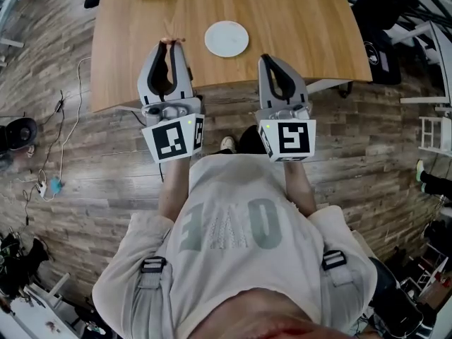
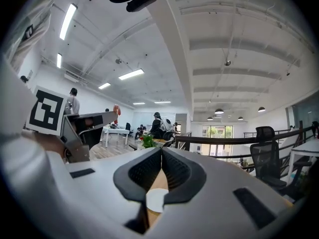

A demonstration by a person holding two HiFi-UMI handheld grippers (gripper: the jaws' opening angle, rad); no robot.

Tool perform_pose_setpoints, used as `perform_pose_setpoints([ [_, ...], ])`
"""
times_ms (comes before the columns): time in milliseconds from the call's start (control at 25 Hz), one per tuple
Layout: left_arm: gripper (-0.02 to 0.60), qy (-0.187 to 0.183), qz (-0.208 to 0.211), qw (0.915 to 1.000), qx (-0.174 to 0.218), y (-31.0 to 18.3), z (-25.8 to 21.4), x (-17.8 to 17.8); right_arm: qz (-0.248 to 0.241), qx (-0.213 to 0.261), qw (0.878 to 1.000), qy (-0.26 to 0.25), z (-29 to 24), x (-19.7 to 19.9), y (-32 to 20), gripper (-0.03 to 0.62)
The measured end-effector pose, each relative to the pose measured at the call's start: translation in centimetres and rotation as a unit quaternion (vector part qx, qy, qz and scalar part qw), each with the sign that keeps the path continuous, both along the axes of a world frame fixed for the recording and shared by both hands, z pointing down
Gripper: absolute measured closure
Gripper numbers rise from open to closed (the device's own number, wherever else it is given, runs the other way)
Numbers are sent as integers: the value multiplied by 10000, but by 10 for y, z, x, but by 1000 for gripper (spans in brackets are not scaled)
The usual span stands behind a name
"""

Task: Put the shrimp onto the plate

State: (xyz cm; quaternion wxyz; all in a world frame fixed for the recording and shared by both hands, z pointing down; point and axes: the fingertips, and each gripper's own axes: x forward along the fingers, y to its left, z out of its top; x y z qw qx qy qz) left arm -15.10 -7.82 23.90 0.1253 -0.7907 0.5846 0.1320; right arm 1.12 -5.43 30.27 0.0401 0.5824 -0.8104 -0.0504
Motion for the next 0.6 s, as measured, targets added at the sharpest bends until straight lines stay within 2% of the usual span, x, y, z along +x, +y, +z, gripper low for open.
perform_pose_setpoints([
  [320, 517, 119, 65, 9999, -71, -15, 9, 16, -107, 45, 9999, 59, -4, 4, -16, 574],
  [600, 517, -83, 8, 10000, -25, -49, 8, 40, -209, 44, 9998, -53, 4, 24, -54, 574],
])
